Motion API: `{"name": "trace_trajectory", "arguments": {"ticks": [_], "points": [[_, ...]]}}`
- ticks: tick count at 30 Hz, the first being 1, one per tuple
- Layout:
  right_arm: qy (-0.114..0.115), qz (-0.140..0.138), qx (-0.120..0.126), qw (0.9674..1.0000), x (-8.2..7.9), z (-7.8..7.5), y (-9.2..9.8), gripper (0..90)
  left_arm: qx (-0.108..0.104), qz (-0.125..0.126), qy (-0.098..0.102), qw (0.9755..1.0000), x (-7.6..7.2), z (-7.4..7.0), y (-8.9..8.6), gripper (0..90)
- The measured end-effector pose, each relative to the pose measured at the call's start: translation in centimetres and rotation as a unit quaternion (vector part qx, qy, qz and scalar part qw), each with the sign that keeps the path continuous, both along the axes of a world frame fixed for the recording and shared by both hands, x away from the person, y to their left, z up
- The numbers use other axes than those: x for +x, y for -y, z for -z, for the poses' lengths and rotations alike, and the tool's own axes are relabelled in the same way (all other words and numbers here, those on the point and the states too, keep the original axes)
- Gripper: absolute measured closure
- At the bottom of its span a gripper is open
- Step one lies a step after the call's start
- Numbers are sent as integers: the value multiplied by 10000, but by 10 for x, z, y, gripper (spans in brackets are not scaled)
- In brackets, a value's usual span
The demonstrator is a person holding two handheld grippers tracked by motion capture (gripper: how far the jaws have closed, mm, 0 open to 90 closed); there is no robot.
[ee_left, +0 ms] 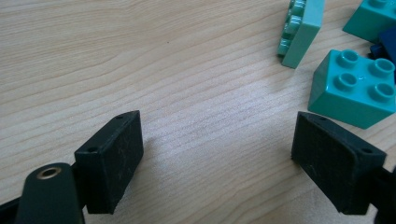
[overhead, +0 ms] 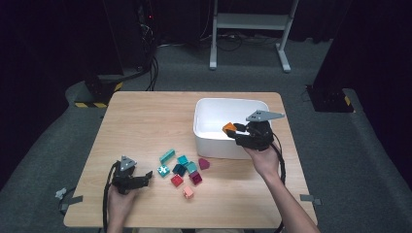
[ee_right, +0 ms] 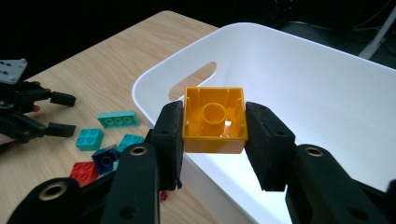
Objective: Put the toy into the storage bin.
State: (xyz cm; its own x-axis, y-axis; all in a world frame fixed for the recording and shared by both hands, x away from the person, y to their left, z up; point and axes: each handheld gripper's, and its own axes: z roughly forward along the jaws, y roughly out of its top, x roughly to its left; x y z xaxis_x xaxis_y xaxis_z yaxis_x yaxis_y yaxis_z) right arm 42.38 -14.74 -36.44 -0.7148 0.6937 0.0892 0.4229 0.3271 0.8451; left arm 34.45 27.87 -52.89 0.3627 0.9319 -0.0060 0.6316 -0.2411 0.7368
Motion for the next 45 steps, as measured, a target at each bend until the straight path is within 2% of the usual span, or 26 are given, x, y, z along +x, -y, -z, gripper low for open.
{"name": "trace_trajectory", "arguments": {"ticks": [8,9,15,22,31,33,37,40,45], "points": [[-247,254,-11,9994,17,10,2,585,-1,-1,1,10000,0,0,0,168],[-307,283,-8,9991,20,13,2,559,-2,-1,1,10000,0,0,0,168],[-280,331,-6,9991,19,13,4,500,-3,-5,4,10000,0,0,0,170],[-226,263,-28,9994,11,14,2,443,9,-4,5,10000,0,0,0,171],[-129,64,150,9998,-3,11,3,428,-1,-12,11,10000,0,0,0,171],[-50,12,142,9999,-8,11,1,402,4,-6,7,10000,0,0,0,171],[26,-25,158,9999,-14,13,-2,399,4,-6,8,10000,0,0,0,171],[-10,-50,205,9998,-20,16,-5,409,0,-7,7,10000,0,0,0,171],[108,-145,187,9997,-32,24,-8,426,4,-7,9,10000,0,0,0,171]]}}
